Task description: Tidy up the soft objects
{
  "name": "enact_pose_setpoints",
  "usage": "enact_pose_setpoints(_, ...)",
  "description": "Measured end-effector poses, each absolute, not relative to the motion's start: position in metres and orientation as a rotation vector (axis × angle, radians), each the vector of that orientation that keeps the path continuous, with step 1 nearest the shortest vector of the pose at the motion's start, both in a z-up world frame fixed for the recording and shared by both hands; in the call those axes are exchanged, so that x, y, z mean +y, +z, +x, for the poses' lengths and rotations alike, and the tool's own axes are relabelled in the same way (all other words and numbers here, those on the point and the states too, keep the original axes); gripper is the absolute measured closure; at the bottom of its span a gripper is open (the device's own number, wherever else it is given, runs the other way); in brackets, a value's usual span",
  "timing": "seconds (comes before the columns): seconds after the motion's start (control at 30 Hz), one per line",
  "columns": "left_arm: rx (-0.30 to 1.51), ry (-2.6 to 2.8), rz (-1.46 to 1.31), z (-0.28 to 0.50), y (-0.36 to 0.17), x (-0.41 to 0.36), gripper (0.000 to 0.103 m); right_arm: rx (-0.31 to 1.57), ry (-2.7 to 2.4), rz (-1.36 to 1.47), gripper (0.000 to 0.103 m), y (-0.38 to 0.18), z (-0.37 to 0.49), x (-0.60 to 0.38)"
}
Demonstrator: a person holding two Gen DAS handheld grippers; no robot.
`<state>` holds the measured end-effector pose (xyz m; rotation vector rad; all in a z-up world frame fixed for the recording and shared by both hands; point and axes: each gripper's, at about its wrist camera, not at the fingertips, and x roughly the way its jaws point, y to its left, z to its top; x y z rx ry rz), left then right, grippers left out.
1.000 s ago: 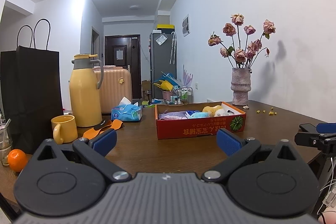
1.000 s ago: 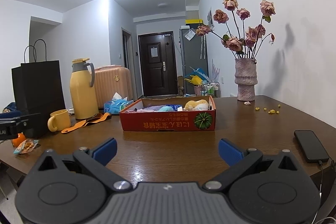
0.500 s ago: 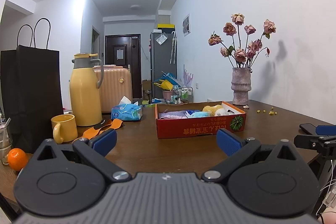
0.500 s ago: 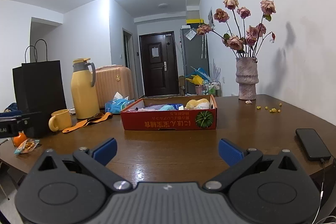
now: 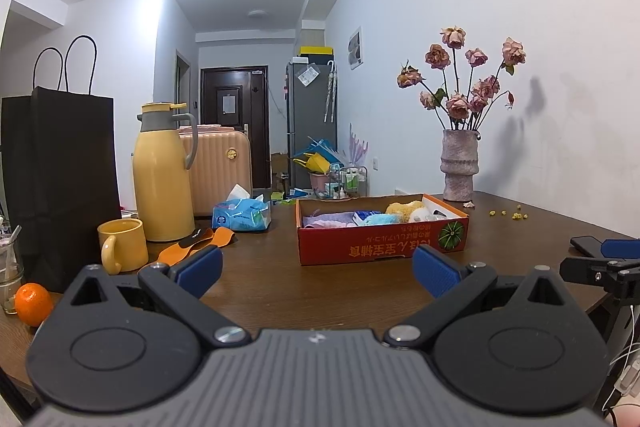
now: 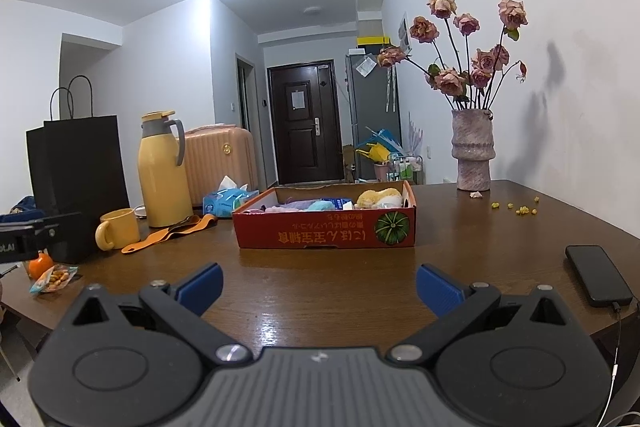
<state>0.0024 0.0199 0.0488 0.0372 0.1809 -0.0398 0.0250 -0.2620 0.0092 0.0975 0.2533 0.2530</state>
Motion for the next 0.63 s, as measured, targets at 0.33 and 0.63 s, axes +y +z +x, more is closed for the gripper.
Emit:
enact_pose_setpoints(0.33, 0.171, -0.032, 0.025, 0.0014, 0.0522, 0.02, 0.0, 0.248, 0.237, 0.114, 0.0, 0.0099, 0.0252, -0.2657)
enact_pose_setpoints(0.63, 0.151, -0.035, 0.023, -0.0024, 0.0534, 0.0183, 0.0, 0.242, 0.243, 0.111, 0.0, 0.0082, 0.0239, -0.2649)
